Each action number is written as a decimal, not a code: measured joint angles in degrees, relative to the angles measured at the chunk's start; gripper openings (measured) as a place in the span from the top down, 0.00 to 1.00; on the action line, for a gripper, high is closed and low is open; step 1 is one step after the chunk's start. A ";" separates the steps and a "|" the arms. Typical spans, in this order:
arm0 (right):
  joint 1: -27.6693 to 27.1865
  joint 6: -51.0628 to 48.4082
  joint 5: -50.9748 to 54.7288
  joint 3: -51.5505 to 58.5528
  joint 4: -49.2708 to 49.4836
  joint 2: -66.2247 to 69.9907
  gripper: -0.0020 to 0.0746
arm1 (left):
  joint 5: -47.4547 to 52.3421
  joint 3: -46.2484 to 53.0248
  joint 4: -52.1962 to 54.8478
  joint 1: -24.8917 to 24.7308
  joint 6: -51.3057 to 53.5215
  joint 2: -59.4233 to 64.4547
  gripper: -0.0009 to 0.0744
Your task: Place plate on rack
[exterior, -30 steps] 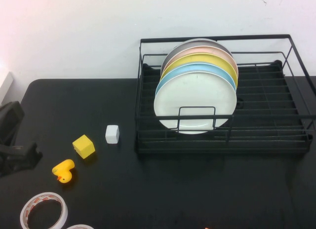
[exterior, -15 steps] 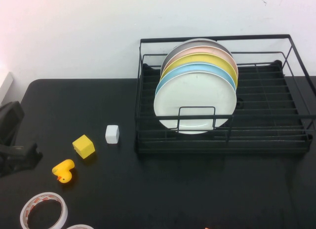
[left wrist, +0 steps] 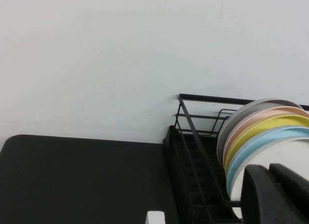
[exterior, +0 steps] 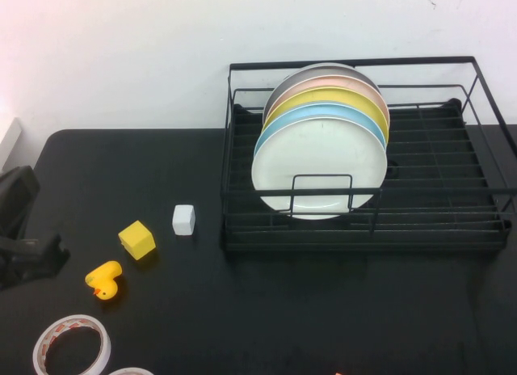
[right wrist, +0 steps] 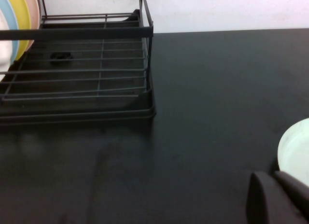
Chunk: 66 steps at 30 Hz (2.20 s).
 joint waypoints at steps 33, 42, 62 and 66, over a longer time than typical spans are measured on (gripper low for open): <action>0.00 0.10 0.28 0.00 0.00 0.00 0.97 | 19.98 27.13 55.47 19.18 -59.17 -17.10 0.99; 0.00 0.10 0.28 0.00 -0.03 0.00 0.97 | 36.00 32.14 86.65 37.34 -90.33 -28.23 0.99; 0.00 0.10 0.38 0.00 -0.03 0.00 0.98 | 56.34 34.31 102.61 41.95 -98.22 -38.88 0.99; 0.00 0.10 0.38 0.00 -0.03 0.00 0.98 | 56.45 34.20 102.55 41.95 -97.99 -38.88 0.99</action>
